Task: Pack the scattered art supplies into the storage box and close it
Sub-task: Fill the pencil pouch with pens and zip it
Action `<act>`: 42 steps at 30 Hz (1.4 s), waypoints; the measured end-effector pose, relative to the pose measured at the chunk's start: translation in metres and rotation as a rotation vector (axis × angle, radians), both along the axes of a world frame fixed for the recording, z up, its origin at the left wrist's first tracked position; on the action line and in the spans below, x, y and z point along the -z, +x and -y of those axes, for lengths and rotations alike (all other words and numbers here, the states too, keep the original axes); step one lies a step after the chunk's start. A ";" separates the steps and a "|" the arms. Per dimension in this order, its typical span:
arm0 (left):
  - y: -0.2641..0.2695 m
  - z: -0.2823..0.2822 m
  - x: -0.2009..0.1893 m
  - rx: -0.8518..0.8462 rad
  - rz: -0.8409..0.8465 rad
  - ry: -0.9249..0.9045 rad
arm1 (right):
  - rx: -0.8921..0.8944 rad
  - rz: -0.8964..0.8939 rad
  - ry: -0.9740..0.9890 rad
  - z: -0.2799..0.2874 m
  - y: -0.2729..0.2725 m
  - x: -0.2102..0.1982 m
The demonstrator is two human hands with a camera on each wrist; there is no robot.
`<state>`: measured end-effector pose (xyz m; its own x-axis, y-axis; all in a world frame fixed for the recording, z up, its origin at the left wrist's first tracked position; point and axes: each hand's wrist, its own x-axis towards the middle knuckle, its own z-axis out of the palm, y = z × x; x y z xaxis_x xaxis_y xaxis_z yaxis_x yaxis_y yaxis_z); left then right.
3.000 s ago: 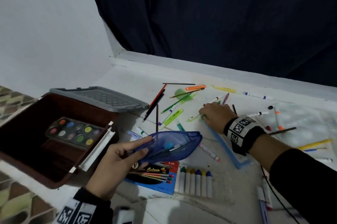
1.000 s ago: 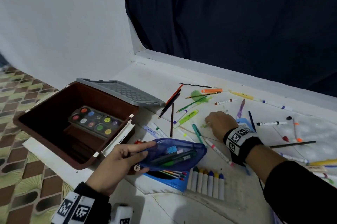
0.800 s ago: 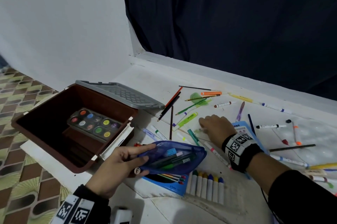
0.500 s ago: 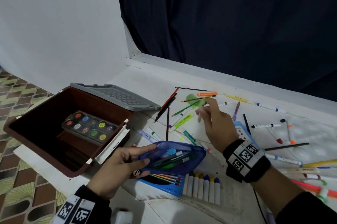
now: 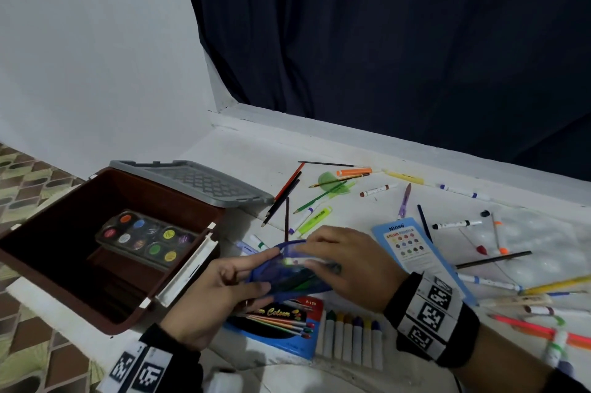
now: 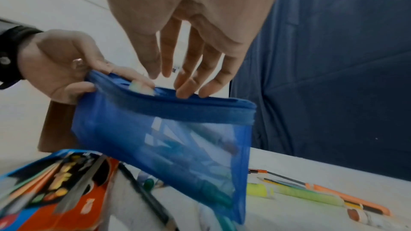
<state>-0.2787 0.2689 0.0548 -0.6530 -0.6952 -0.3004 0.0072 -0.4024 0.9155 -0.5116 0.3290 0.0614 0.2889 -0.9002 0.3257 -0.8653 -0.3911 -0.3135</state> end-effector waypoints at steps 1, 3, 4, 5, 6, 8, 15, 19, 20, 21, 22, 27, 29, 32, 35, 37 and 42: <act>-0.002 0.002 -0.002 -0.005 -0.006 -0.006 | 0.020 0.030 -0.020 0.003 -0.004 -0.002; -0.007 0.006 -0.004 -0.015 -0.007 -0.033 | 0.074 0.095 -0.143 0.011 -0.012 -0.011; -0.009 0.007 -0.005 -0.017 -0.008 -0.045 | 0.111 0.136 -0.218 0.016 -0.018 -0.016; -0.011 0.009 -0.005 -0.017 -0.010 -0.053 | 0.155 0.173 -0.281 0.023 -0.026 -0.019; -0.014 0.011 -0.006 -0.019 -0.014 -0.058 | 0.199 0.201 -0.323 0.030 -0.035 -0.022; -0.017 0.013 -0.005 -0.031 -0.021 -0.061 | 0.281 0.219 -0.353 0.048 -0.056 -0.021; -0.028 0.026 0.004 -0.070 -0.045 -0.012 | 0.433 0.015 -0.068 0.109 -0.105 0.016; -0.037 0.035 0.008 -0.089 -0.032 0.005 | 0.456 -0.158 0.259 0.131 -0.112 0.032; -0.040 0.037 0.009 -0.095 -0.028 0.010 | 0.454 -0.192 0.305 0.137 -0.112 0.035; -0.042 0.039 0.010 -0.101 -0.024 0.014 | 0.445 -0.217 0.343 0.141 -0.112 0.038; -0.044 0.040 0.010 -0.106 -0.023 0.017 | 0.436 -0.237 0.382 0.146 -0.113 0.041; -0.050 0.045 0.012 -0.135 -0.020 0.024 | 0.402 -0.291 0.487 0.159 -0.120 0.055; -0.051 0.046 0.013 -0.140 -0.011 0.027 | 0.418 -0.330 0.441 0.163 -0.120 0.054; -0.052 0.046 0.013 -0.127 0.005 0.032 | 0.443 -0.393 0.405 0.163 -0.119 0.051; -0.052 0.044 0.011 -0.106 0.010 0.038 | 0.438 -0.361 0.386 0.154 -0.119 0.047; -0.051 0.043 0.009 -0.090 0.015 0.039 | 0.472 -0.316 0.361 0.149 -0.119 0.040; -0.053 0.039 0.007 -0.096 0.029 0.042 | 0.694 -0.166 0.287 0.127 -0.115 0.014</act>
